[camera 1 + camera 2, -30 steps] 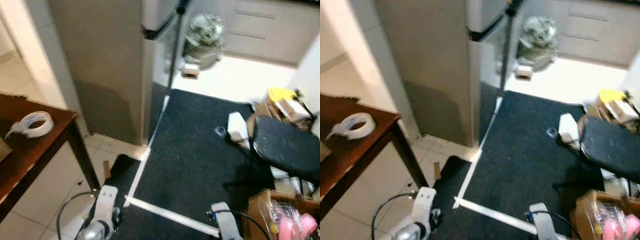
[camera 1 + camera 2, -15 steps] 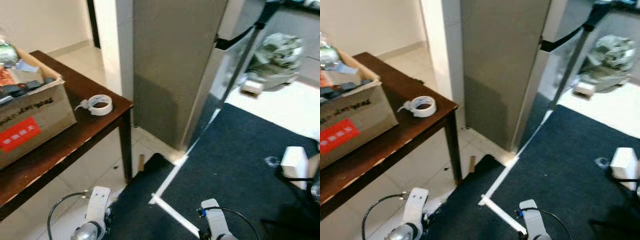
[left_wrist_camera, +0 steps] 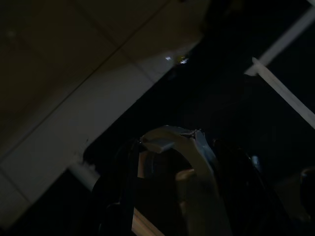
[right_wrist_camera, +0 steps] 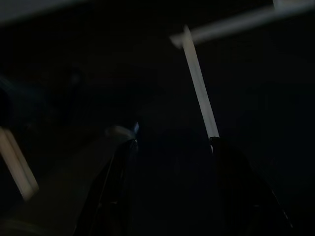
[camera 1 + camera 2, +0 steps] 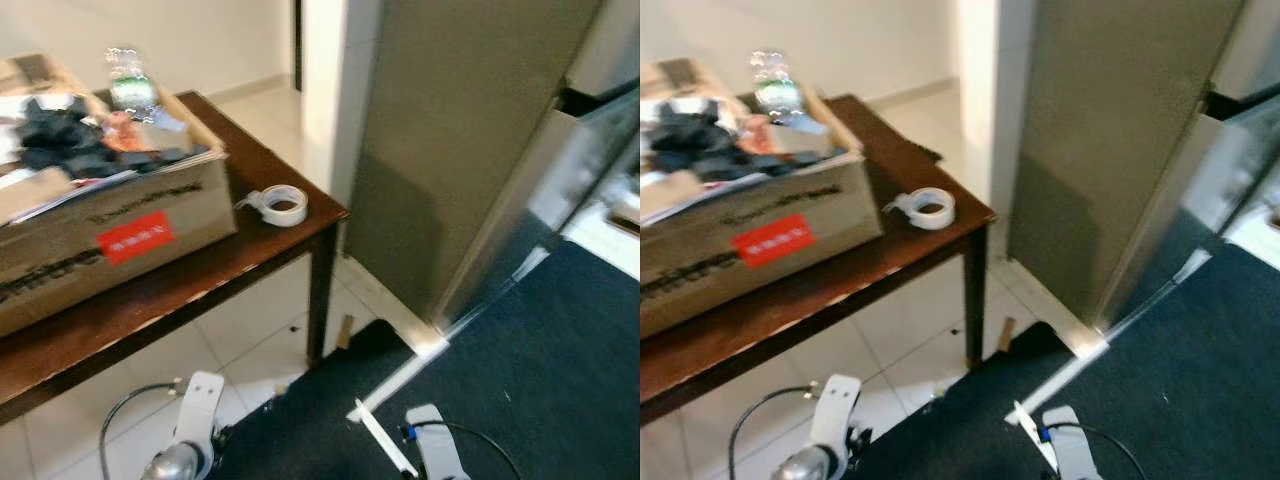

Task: Picking trash to rubbish bin

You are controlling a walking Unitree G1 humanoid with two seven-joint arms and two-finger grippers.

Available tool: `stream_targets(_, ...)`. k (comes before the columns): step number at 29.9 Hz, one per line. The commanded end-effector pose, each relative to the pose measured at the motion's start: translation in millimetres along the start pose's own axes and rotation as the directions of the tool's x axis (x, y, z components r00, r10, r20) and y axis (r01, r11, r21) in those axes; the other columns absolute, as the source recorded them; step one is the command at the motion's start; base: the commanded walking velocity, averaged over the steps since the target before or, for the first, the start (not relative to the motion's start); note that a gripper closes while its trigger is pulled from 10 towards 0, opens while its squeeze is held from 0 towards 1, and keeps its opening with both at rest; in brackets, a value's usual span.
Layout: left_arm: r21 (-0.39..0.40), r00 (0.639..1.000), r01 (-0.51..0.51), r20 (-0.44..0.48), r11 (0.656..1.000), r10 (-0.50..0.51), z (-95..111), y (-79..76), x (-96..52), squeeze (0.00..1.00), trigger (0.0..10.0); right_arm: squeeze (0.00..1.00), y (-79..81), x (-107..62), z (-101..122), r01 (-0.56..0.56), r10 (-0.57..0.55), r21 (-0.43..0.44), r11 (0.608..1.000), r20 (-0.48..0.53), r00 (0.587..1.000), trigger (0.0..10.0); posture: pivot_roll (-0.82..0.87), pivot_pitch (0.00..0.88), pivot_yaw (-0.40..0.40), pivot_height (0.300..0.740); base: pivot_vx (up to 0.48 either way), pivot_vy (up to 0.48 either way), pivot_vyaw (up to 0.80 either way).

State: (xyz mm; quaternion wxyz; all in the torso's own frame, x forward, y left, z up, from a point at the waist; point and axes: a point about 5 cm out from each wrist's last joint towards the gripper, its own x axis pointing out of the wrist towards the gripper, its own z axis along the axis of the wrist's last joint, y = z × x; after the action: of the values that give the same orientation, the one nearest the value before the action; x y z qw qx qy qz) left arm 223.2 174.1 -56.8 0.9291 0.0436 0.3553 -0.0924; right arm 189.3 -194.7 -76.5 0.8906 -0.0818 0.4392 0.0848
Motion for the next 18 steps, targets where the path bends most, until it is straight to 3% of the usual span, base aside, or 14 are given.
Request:
stream_targets(1, -0.002, 0.999, 0.009, -0.035, 1.000, -0.009, -7.7, -1.7, -1.5, 0.00, 10.0, 0.00, 1.7, -1.2, -7.1, -0.002, 0.002, 0.011, 1.000, -0.020, 1.000, 10.0, 0.04, 0.113, -0.028, 0.740, 0.000, 0.000, 0.80)
stream_targets(18, -0.039, 0.997, 0.008, -0.079, 0.999, -0.011, -11.4, -1.3, -1.3, 0.00, 10.0, 0.00, 3.9, -0.7, -6.4, -0.015, 0.015, 0.009, 1.000, -0.016, 1.000, 10.0, 0.05, 0.110, -0.026, 0.740, 0.000, 0.000, 0.80)
